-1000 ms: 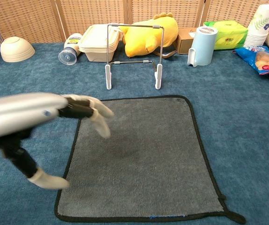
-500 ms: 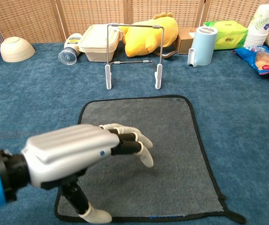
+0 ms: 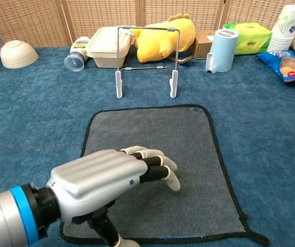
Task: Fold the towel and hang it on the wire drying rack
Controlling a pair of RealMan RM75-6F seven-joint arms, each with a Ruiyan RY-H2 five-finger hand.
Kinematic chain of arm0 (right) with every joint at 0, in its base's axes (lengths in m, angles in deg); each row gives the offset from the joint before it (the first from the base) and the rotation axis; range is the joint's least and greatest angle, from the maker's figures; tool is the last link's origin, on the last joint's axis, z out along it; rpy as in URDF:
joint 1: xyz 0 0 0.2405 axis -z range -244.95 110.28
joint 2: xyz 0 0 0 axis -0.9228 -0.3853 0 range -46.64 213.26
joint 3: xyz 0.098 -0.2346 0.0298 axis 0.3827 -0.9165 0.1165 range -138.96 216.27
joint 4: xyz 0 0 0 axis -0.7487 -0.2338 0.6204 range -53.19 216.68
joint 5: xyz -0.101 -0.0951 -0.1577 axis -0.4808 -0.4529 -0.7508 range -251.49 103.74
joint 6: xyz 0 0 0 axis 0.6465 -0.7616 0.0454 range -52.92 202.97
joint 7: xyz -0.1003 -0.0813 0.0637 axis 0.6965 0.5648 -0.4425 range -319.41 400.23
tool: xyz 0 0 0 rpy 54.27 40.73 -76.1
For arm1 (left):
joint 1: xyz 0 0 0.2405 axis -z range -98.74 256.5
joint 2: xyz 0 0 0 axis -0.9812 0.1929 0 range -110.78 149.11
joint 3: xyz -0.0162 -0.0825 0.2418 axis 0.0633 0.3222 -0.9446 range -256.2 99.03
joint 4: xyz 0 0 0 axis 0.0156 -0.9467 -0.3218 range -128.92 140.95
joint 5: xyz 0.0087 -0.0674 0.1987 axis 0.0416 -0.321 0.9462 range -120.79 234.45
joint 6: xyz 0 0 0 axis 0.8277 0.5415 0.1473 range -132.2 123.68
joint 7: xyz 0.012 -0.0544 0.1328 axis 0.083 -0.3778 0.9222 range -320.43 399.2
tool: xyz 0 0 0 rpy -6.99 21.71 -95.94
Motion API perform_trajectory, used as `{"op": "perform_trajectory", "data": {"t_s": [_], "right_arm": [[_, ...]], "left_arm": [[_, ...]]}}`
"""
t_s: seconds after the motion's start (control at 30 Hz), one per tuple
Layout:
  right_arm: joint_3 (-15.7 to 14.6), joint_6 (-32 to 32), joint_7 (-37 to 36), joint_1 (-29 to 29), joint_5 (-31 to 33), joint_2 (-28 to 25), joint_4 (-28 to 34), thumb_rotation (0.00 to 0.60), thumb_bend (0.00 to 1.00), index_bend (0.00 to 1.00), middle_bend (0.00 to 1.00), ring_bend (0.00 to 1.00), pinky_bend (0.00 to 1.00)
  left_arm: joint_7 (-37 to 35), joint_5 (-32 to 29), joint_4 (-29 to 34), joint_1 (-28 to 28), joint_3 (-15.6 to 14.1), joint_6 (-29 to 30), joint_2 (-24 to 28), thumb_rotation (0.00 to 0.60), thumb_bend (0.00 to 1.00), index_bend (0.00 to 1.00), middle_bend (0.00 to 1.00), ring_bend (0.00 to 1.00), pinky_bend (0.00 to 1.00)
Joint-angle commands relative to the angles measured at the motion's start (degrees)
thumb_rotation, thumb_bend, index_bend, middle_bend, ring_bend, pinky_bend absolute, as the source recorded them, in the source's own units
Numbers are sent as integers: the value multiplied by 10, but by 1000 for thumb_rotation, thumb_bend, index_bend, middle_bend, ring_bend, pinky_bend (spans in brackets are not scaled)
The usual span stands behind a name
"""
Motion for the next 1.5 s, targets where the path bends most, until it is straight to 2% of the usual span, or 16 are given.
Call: {"op": "perform_trajectory", "data": {"t_s": [0.03,0.63,1.5], "right_arm": [[0,0,-5,2,2,-1,-3,600,351,116,39,0,0],[2,4,-15,11,5,-8,-6,600,351,116,40,0,0],[3,6,-8,15,5,-10,-1,600,352,116,40,0,0]], "left_arm": [[9,-11,-11,4,2,2,-13,600,96,227,134,0,0],[12,-30,-51,27,13,7,-50,600,95,241,135,0,0],[-24,-57,-43,50,10,-12,-42,600,95,244,123,0,0]]}}
